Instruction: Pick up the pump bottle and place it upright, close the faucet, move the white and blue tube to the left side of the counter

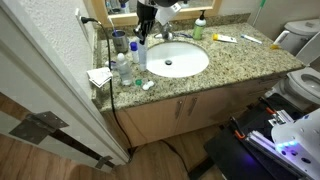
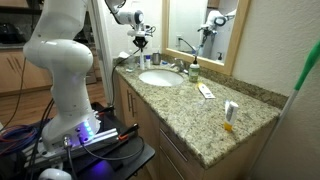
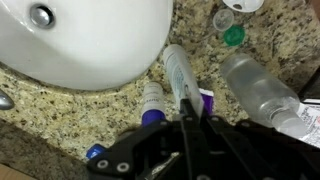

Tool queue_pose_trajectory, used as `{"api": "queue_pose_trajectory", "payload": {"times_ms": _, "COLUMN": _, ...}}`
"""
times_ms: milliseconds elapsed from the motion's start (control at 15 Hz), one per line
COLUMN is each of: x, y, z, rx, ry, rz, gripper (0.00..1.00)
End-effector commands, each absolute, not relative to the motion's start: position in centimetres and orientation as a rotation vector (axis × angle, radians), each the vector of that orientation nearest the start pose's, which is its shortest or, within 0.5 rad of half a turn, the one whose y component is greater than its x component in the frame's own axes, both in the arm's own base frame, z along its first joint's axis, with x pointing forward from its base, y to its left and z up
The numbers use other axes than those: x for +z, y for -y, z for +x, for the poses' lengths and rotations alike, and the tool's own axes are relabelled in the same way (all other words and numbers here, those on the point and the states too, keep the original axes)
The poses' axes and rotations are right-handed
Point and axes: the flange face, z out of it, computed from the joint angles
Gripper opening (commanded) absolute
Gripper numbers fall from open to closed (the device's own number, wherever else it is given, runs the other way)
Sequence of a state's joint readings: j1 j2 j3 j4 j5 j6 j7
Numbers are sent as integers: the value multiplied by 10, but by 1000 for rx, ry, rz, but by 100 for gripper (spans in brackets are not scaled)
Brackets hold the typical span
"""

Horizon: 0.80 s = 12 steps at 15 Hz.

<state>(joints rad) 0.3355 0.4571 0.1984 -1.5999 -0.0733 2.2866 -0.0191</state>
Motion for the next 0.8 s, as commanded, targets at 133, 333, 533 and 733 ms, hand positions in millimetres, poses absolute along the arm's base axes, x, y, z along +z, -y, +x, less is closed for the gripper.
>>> {"api": "queue_pose_trajectory", "payload": {"times_ms": 133, "x": 396, "y": -342, "z": 614, "rx": -320, "ry": 869, "rz": -2878, "gripper": 50}}
{"api": "queue_pose_trajectory", "payload": {"times_ms": 333, "x": 397, "y": -345, "z": 613, "rx": -315, "ry": 850, "rz": -2865, "gripper": 70}}
{"api": "queue_pose_trajectory", "payload": {"times_ms": 533, "x": 397, "y": -346, "z": 612, "rx": -315, "ry": 837, "rz": -2868, "gripper": 92}}
{"api": "queue_pose_trajectory", "payload": {"times_ms": 733, "x": 398, "y": -345, "z": 614, "rx": -350, "ry": 836, "rz": -2881, "gripper": 100}}
